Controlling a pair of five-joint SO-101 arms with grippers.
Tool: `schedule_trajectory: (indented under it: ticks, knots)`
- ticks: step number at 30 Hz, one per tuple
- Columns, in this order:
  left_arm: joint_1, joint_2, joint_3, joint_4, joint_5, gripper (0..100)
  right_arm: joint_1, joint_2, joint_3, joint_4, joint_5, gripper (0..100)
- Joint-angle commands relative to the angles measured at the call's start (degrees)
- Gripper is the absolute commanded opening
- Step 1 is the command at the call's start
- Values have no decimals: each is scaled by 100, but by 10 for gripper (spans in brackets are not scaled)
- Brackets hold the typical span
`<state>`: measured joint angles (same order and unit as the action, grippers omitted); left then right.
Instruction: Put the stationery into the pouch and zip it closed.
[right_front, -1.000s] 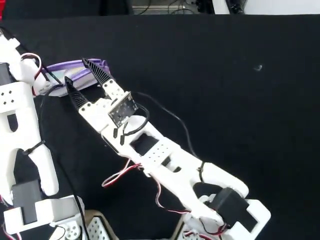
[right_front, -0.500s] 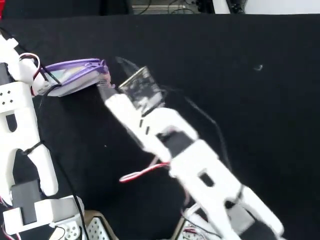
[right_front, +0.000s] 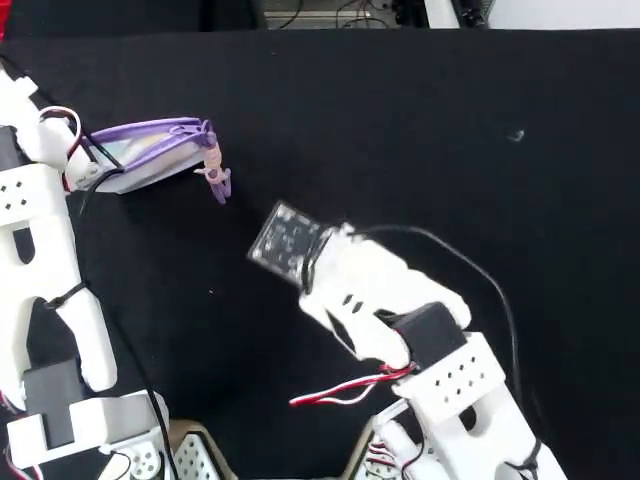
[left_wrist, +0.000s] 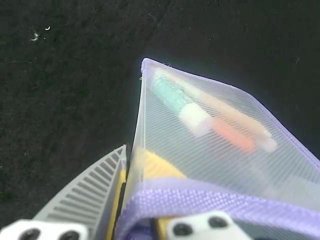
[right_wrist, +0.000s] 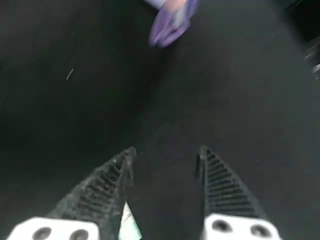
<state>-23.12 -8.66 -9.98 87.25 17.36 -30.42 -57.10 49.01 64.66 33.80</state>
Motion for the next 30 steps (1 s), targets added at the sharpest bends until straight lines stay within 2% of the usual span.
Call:
schedule_trajectory:
  ticks: [1, 7, 13, 19, 24, 30]
  knots:
    - [-40, 18, 31, -79, -18, 30, 114, 365, 145, 721, 475, 188]
    - [-40, 18, 31, -79, -26, 30, 123, 945, 611, 1336, 1785, 187]
    - [-40, 18, 31, -79, -26, 30, 255, 1059, 1138, 897, 2462, 187]
    - [-40, 18, 31, -79, -18, 30, 589, 1174, 1578, -325, 2602, 187]
    - [-40, 18, 40, -79, -9, 30, 607, 2053, 1701, -1108, 2681, 187]
    - [-31, 18, 40, -79, -9, 30, 598, 3371, 1068, -1266, 2681, 187]
